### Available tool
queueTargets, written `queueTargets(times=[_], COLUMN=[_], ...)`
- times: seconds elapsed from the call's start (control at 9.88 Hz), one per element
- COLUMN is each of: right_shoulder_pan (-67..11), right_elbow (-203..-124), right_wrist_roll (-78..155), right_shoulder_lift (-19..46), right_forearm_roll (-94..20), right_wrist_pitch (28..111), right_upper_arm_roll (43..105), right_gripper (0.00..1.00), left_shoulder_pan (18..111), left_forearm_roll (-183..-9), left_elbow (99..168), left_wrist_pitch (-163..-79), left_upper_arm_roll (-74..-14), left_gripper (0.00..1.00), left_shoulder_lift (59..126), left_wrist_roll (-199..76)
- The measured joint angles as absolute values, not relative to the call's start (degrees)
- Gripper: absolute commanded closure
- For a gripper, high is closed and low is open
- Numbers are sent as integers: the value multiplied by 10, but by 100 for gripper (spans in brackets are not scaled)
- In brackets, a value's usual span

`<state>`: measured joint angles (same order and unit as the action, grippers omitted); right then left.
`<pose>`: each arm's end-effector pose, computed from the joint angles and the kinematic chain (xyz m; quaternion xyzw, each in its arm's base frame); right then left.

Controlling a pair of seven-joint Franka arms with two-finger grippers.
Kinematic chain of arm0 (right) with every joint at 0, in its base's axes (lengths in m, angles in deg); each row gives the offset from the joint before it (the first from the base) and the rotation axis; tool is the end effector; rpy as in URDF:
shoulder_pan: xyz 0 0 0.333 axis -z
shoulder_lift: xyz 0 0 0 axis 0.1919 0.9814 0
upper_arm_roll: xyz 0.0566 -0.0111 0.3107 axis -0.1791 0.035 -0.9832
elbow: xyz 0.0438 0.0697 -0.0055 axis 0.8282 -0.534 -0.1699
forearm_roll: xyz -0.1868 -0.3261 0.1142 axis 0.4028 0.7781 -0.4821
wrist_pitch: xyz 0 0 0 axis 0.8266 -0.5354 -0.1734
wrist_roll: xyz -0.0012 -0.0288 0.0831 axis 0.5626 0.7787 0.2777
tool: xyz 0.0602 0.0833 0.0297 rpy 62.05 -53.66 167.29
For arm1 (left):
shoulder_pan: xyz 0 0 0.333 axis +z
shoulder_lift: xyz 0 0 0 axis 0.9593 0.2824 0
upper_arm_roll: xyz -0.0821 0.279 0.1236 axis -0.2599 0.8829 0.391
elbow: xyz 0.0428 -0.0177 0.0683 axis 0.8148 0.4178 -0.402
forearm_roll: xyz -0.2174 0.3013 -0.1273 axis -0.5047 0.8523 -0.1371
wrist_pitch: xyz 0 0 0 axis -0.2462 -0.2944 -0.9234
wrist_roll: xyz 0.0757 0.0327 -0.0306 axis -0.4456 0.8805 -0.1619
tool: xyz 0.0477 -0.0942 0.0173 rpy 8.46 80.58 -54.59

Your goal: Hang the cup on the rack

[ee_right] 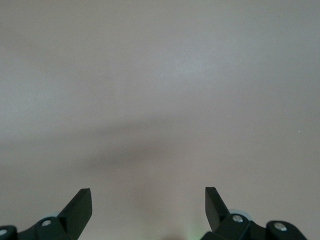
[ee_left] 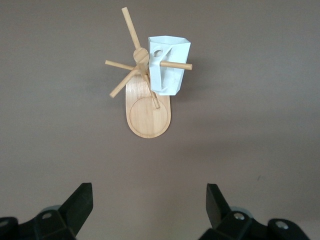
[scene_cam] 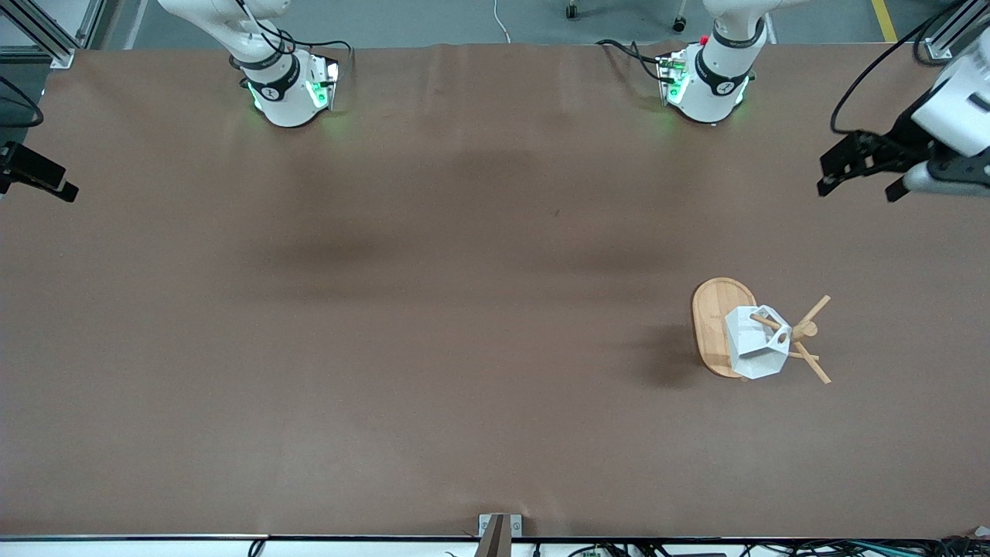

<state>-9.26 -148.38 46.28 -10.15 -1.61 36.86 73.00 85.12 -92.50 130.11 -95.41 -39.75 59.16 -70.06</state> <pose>0.5402 -0.0559 0.6603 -0.9968 0.0778 0.0137 0.0121 0.5138 -0.0396 0.6462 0.9986 -0.0380 0.0242 0.0293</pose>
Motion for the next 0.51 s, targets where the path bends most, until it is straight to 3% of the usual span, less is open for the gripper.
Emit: queueTargets(times=[0.51], right_shoulder_pan=[-92], right_elbow=[-1484], right_wrist_roll=[463], right_shoulder_lift=[-101], right_forearm_roll=[-16], right_wrist_pitch=[369], right_upper_arm_roll=[730], right_gripper=[0], left_shoulder_pan=[788], left_forearm_roll=[-904], left_elbow=[1278], left_wrist_pitch=[-884], left_upper_arm_roll=[-347], left_gripper=[0], left_shoulder_lift=[586], left_wrist_roll=[-699])
